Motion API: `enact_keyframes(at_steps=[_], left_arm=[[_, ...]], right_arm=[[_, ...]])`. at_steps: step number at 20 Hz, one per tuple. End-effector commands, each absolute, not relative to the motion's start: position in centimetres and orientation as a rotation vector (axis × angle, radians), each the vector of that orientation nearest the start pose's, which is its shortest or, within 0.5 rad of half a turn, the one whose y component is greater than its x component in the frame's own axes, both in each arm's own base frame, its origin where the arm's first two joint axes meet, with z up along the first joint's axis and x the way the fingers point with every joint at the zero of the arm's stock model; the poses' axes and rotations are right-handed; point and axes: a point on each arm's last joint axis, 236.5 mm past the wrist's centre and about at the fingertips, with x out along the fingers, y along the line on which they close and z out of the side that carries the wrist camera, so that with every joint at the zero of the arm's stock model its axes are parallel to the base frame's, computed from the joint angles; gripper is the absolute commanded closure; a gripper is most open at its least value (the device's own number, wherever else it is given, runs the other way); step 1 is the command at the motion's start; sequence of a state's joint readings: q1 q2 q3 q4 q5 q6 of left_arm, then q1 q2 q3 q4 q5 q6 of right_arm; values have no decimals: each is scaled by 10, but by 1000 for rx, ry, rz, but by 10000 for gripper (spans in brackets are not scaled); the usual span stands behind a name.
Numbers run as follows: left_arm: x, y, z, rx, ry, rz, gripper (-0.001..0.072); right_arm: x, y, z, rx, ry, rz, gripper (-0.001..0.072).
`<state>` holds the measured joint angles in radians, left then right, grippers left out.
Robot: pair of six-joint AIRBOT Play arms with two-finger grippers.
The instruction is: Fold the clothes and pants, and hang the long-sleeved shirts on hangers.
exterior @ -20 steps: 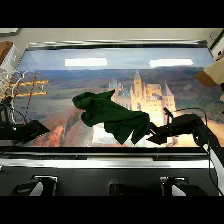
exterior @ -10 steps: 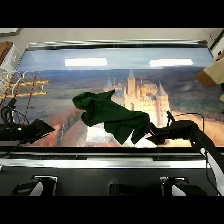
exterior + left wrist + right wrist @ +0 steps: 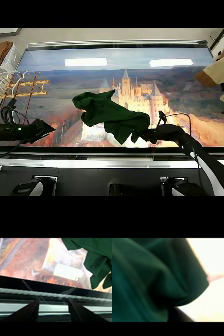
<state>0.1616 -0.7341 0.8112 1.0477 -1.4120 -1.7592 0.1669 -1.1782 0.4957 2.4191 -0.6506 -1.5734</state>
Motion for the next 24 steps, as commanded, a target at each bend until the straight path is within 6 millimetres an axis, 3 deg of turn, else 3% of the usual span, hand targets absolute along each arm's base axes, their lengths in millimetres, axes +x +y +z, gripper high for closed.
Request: enact_keyframes(at_steps=[1,2,5,10,11,15,17,22,24], left_arm=[[253,-73,66,-731,1249,-64,194],[261,-70,63,-734,1237,-53,149],[283,-68,35,-737,1241,-61,149],[332,-108,-32,-857,1218,-230,158],[339,-117,-43,-847,1219,-258,198],[351,-141,-84,-813,1270,-268,204],[354,-151,-96,-796,1294,-273,203],[376,-164,-97,-768,1242,-266,204],[376,-167,-104,-770,1248,-256,205]], right_arm=[[301,156,-102,794,1253,98,679],[300,157,-101,794,1255,104,680],[292,165,-85,795,1261,154,680],[275,177,-46,787,1250,266,680],[274,178,-41,787,1245,279,679],[271,180,-26,821,1226,284,679],[268,182,-22,827,1228,292,679],[260,185,-20,821,1257,313,679],[260,185,-20,822,1254,312,679]])
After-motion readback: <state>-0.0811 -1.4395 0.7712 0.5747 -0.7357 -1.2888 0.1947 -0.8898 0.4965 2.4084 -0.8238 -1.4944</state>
